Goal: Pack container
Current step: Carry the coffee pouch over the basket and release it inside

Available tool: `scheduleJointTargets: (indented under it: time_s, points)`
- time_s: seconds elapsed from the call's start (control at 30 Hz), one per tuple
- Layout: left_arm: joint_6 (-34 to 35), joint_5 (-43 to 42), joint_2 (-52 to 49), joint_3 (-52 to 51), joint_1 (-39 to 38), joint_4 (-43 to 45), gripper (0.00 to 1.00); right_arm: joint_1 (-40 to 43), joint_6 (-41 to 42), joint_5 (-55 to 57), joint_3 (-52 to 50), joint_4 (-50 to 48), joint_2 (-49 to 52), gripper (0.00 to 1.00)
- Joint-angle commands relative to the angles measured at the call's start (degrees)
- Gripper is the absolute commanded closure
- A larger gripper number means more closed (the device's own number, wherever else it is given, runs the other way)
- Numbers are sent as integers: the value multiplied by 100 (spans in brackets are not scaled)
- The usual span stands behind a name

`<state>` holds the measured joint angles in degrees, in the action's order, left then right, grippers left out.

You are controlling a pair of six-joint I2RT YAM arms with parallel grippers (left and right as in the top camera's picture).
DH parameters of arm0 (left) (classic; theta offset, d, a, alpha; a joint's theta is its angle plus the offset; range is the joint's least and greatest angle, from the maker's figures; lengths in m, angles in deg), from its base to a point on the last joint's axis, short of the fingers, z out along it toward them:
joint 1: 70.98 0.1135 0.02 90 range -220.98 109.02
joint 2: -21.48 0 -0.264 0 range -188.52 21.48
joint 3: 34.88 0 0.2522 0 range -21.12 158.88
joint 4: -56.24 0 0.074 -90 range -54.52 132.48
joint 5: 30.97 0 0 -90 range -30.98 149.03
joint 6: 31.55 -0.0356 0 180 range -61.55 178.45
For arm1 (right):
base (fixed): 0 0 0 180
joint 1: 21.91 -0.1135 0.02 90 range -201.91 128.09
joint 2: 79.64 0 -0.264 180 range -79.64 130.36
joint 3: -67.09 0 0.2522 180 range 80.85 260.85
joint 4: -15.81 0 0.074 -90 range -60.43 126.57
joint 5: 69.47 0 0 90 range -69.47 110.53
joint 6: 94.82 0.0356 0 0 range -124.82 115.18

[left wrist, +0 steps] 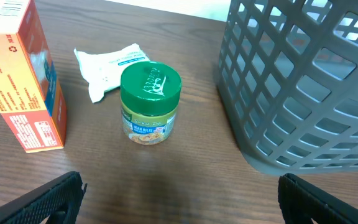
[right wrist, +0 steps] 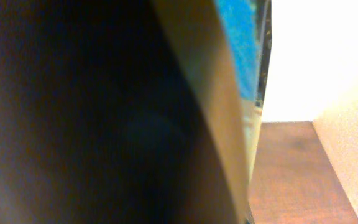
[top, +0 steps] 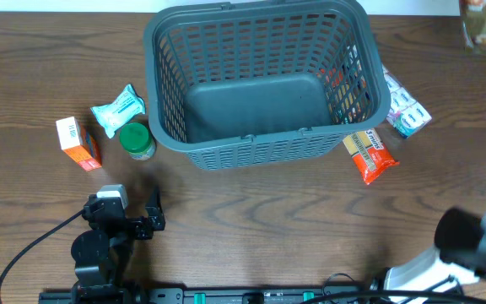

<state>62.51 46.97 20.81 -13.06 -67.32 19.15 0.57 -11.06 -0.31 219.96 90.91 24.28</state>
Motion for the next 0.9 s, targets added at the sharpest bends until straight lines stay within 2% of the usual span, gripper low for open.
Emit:
scheduleJointTargets:
  time_s: [0.0,0.2,0.37,0.53,0.7,0.87]
  points:
    - [-96,-37,39,-114,28,-13,2,-535,769,-651,188,-140,-612,99]
    - [-96,-37,39,-114,28,-11,2,-1764,1591,-638,188,-4,-1119,99]
    - [-96,-37,39,-114,28,-11,1,-2553,1788,-339,173,586,-981,99]
    - [-96,-37,39,-114,28,-11,2,-3032,2524,321,173,1147,-560,99]
    - [-96,-37,39,-114,28,-13,2,-3355,3676,793,173,1556,-192,99]
    - [-96,-37,39,-114,28,-13,2,-3683,4468,1847,173,2100,-103,99]
